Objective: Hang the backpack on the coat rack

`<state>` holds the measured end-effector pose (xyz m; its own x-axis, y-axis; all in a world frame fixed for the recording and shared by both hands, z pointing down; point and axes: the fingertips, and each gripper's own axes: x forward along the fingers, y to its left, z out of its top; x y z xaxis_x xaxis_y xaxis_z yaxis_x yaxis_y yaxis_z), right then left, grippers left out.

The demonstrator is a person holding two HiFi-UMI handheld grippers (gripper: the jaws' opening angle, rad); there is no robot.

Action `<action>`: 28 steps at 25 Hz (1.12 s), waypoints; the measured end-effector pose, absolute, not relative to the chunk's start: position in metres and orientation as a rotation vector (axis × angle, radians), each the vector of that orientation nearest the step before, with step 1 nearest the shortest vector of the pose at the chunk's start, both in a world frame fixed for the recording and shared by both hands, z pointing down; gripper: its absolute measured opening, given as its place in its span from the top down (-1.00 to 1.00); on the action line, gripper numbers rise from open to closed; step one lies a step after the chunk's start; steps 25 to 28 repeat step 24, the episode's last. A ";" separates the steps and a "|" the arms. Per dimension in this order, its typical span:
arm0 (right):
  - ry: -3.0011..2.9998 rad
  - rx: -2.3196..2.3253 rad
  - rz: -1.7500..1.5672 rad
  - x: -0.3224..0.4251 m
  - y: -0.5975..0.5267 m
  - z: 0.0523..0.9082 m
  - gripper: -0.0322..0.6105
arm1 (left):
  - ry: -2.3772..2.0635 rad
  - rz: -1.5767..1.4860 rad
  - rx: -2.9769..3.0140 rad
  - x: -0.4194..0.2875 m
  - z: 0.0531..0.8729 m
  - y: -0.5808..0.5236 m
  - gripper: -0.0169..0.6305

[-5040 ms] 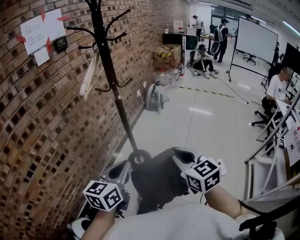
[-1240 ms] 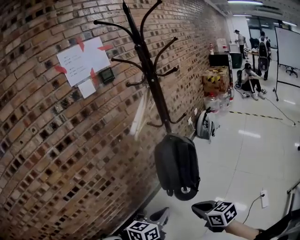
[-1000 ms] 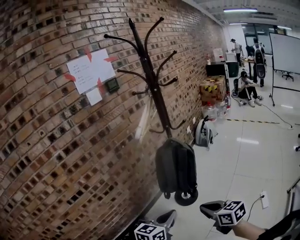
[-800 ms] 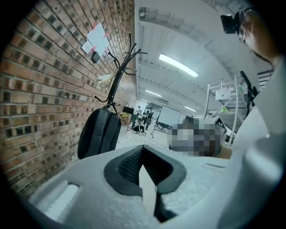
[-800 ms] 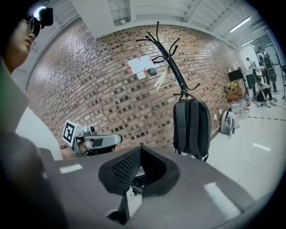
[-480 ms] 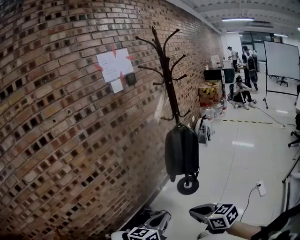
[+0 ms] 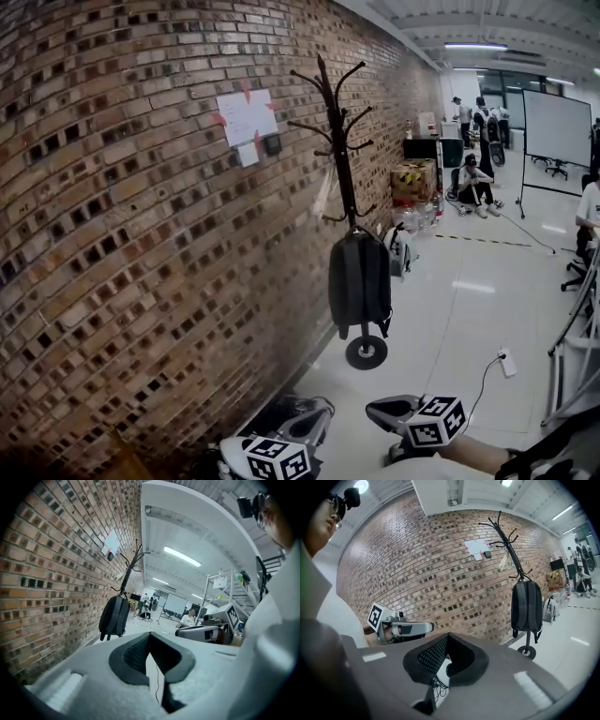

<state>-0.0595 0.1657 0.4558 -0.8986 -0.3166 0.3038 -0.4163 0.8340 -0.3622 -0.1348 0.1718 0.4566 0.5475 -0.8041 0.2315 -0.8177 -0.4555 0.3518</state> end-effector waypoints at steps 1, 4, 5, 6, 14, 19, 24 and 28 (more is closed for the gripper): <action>-2.780 0.575 0.628 -0.059 0.169 0.456 0.90 | -1.306 0.046 2.373 -0.133 0.457 0.175 0.94; -2.771 0.601 0.636 -0.056 0.176 0.458 0.90 | -1.276 0.047 2.387 -0.129 0.458 0.181 0.94; -2.768 0.608 0.638 -0.055 0.177 0.459 0.90 | -1.269 0.044 2.389 -0.128 0.458 0.182 0.94; -2.765 0.616 0.639 -0.054 0.178 0.459 0.90 | -1.264 0.040 2.390 -0.127 0.457 0.182 0.94; -2.737 0.649 0.648 -0.047 0.183 0.467 0.90 | -1.243 0.033 2.391 -0.124 0.464 0.184 0.94; -2.731 0.631 0.648 -0.051 0.189 0.472 0.90 | -1.243 0.026 2.387 -0.125 0.467 0.187 0.94; -2.731 0.617 0.641 -0.052 0.193 0.473 0.90 | -1.256 0.019 2.384 -0.127 0.465 0.189 0.94; -2.731 0.617 0.641 -0.052 0.193 0.473 0.90 | -1.256 0.019 2.384 -0.127 0.465 0.189 0.94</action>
